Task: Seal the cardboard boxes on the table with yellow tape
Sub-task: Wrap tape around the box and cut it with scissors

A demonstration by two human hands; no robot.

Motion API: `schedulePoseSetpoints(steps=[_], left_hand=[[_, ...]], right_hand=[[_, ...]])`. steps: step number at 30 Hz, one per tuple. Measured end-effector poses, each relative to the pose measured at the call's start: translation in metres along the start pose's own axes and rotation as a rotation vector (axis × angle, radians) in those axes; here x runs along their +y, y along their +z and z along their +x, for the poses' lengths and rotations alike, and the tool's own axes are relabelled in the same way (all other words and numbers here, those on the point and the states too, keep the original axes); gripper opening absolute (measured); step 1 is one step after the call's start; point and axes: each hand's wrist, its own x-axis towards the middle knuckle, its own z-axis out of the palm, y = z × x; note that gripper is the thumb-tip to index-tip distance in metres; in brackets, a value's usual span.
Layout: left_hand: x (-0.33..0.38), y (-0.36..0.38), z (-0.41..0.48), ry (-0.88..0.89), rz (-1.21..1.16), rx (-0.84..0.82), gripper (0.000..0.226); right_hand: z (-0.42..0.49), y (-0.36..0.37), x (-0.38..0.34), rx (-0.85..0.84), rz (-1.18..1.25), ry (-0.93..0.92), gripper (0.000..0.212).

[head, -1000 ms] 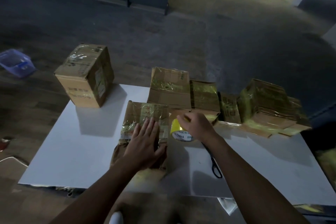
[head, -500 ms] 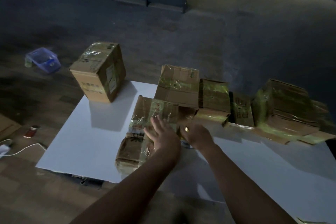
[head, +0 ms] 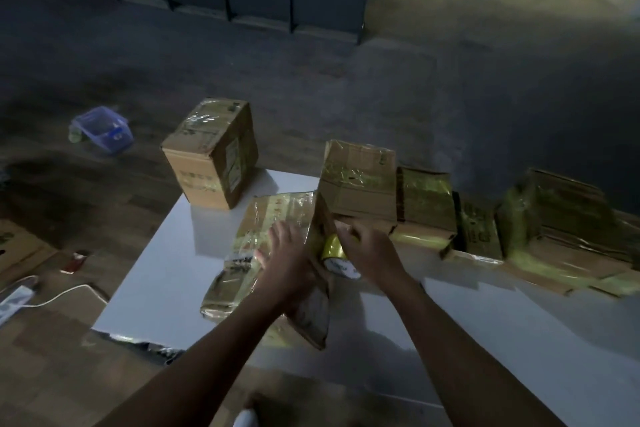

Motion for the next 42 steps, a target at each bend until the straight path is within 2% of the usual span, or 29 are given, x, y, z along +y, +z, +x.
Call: schedulePoseSetpoints(steps=[2,4,5,8,10,14,20,22,24,26,28,29,30,32,33,36,42], left_hand=[[-0.015,-0.012,0.002,0.054,-0.191,0.045,0.072],[-0.029,-0.018,0.0,0.065,-0.342,0.083,0.055],[-0.036,-0.02,-0.001,0.074,-0.396,0.086,0.055],[-0.056,-0.028,-0.004,0.096,-0.509,0.046,0.083],[-0.069,-0.031,-0.005,0.145,-0.439,0.034,0.095],[-0.085,-0.04,-0.005,0.209,-0.358,0.01,0.084],[-0.102,-0.042,-0.008,0.203,-0.538,0.068,0.073],[-0.107,-0.041,-0.006,0.201,-0.613,0.05,0.071],[-0.113,-0.042,-0.005,0.201,-0.728,-0.003,0.07],[-0.121,-0.04,-0.006,0.214,-0.776,-0.058,0.071],[-0.129,-0.039,-0.007,0.197,-0.733,-0.055,0.067],[-0.132,-0.038,-0.007,0.205,-0.623,-0.03,0.065],[-0.136,-0.038,-0.007,0.218,-0.44,-0.013,0.066],[-0.137,-0.037,-0.004,0.281,0.013,0.029,0.084],[-0.135,-0.036,-0.003,0.321,0.116,0.063,0.089],[-0.124,-0.028,0.001,0.378,0.139,0.107,0.078],[-0.136,-0.007,0.011,0.34,0.242,0.101,0.089]], right_hand=[[0.007,-0.008,-0.022,0.03,0.014,-0.05,0.04],[0.011,-0.013,-0.042,-0.012,-0.012,-0.119,0.037],[0.013,-0.015,-0.049,-0.047,-0.028,-0.146,0.034],[0.017,-0.014,-0.054,-0.116,0.121,-0.115,0.03],[0.014,-0.007,-0.055,-0.115,0.278,-0.045,0.037],[0.01,0.014,-0.065,-0.06,0.363,0.026,0.043],[0.015,0.021,-0.095,-0.098,0.092,0.021,0.048],[0.014,0.019,-0.094,-0.067,-0.025,0.035,0.051],[0.013,0.014,-0.089,-0.016,-0.244,0.006,0.052],[0.012,0.014,-0.086,-0.033,-0.284,-0.019,0.051],[0.011,0.022,-0.086,-0.054,-0.24,-0.056,0.05],[0.011,0.027,-0.088,-0.047,-0.234,-0.079,0.048],[0.011,0.032,-0.091,-0.043,-0.22,-0.092,0.047],[0.011,0.043,-0.097,-0.043,-0.184,-0.1,0.044],[0.011,0.048,-0.1,-0.038,-0.178,-0.108,0.043],[0.012,0.056,-0.101,-0.033,-0.138,-0.119,0.041],[0.012,0.058,-0.082,-0.14,0.089,0.076,0.055]])
